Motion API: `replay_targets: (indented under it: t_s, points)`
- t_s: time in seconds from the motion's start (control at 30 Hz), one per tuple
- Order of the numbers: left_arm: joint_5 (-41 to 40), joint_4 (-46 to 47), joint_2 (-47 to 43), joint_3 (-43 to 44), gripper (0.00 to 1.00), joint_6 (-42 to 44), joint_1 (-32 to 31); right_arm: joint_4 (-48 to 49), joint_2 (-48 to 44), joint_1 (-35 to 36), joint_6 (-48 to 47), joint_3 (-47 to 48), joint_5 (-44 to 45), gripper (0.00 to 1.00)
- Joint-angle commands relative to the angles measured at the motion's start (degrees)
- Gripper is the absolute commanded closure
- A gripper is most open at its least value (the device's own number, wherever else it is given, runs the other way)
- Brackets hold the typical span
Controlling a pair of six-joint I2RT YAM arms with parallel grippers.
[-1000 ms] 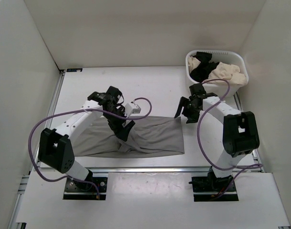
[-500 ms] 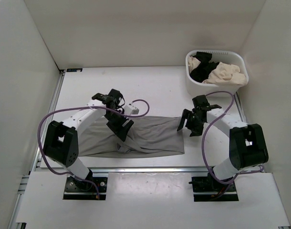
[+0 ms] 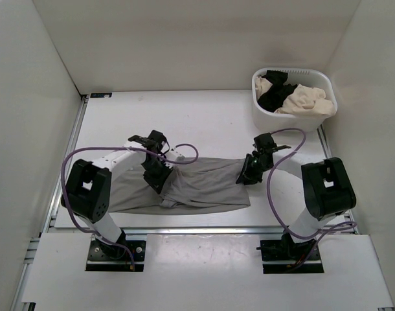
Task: Fold and stack the trousers
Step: Fold the trousers
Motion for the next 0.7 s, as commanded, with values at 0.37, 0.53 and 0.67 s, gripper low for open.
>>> replay_targets:
  t_s: [0.37,0.53,0.67]
  points:
    - [3.03,-6.48,-3.44,8.26,0.08,3.79,4.05,-14.86,-10.38,-6.99,-3.05,5.02,8.8,1.0]
    - [6.46,-8.35,-4.06,11.89,0.06,4.94,9.41,-28.05,-19.44,-15.88,-8.93,12.14,14.06,1.0]
    - [5.32,-7.12,-0.3,9.96,0.1,4.94,10.21,-46.48,-18.23,-18.26,-13.25,26.01,25.75,1.0]
